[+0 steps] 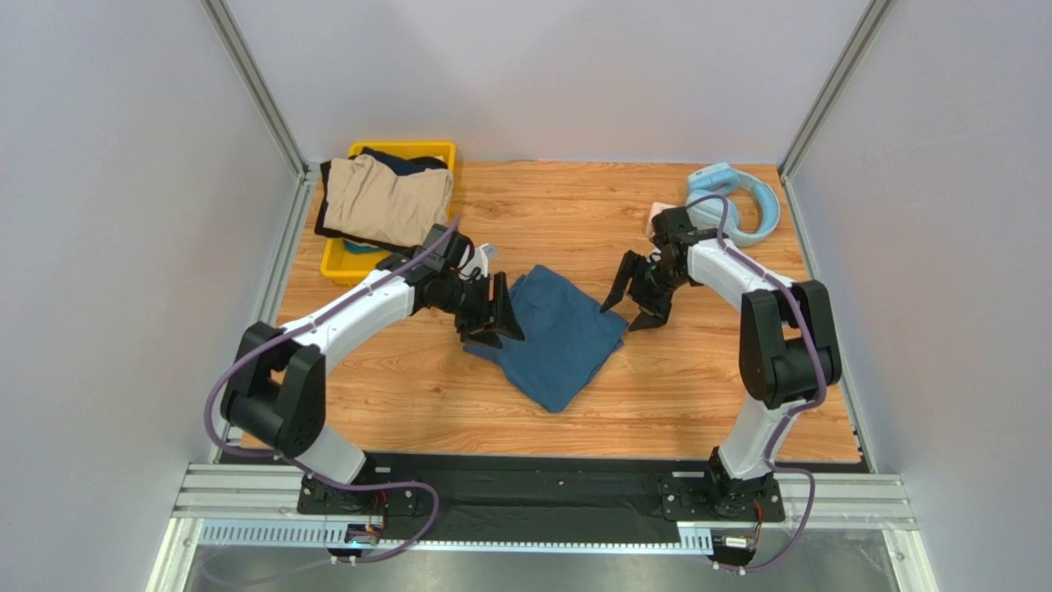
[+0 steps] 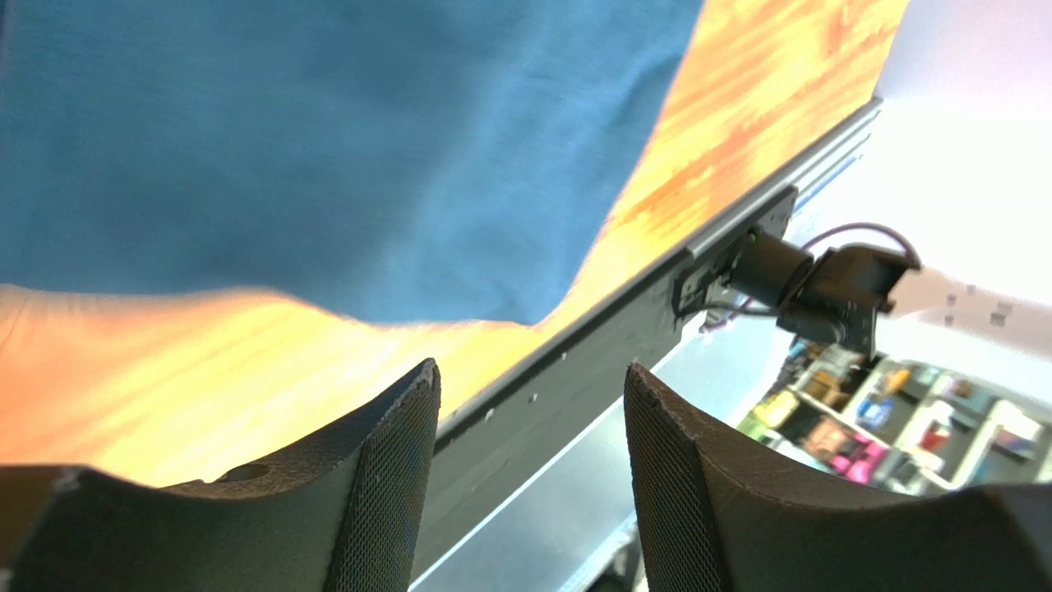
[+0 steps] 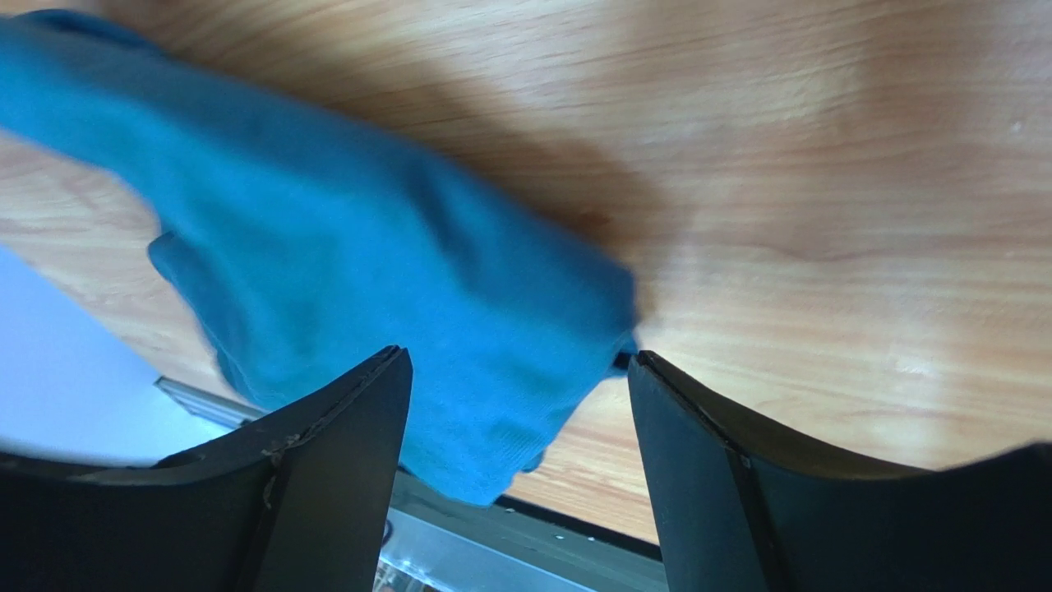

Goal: Fold and stack the t-shirts
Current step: Move the tshirt to the center of the board

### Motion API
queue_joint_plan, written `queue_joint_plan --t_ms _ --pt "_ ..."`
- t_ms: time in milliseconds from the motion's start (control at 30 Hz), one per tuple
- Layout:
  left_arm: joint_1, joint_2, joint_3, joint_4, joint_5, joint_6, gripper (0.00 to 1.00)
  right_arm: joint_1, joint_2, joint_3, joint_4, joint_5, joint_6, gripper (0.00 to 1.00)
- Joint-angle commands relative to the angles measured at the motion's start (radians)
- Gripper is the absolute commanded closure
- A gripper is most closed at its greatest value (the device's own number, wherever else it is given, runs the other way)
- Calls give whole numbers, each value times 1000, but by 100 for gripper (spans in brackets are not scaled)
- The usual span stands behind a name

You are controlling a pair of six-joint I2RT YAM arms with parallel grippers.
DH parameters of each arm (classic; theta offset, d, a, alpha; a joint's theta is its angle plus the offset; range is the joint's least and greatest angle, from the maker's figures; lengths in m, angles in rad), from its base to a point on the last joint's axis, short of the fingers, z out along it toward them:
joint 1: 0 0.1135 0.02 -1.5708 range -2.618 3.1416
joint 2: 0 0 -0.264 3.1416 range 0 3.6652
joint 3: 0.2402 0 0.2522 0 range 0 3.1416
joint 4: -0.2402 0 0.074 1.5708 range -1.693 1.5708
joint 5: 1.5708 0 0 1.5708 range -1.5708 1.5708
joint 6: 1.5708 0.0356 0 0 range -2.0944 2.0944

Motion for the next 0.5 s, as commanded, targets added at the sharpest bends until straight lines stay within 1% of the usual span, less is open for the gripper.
queue_joint_plan --t_ms 0,100,200,233,267,300,333,400,467 --pt "0 -103 -2 -116 -52 58 37 8 57 37 21 58 -40 29" --pt "5 -141 -39 -110 -63 47 37 10 94 47 32 68 -47 30" --pt "8 -158 -59 -111 -72 43 37 11 126 54 35 29 -55 34" --pt "9 -166 -64 -111 -77 43 37 13 131 54 42 22 -53 41" --pt "11 -169 -67 -111 -83 43 37 16 134 54 49 14 -53 50" --pt "12 -172 -73 -110 -85 43 37 19 137 56 52 -1 -53 63" --pt "14 -175 -73 -110 -88 43 37 22 138 59 58 -9 -53 92" --pt "17 -181 -75 -111 -94 46 37 25 135 70 59 -46 -61 99" --pt "18 -183 -75 -111 -102 52 37 33 112 100 43 -57 -69 100"
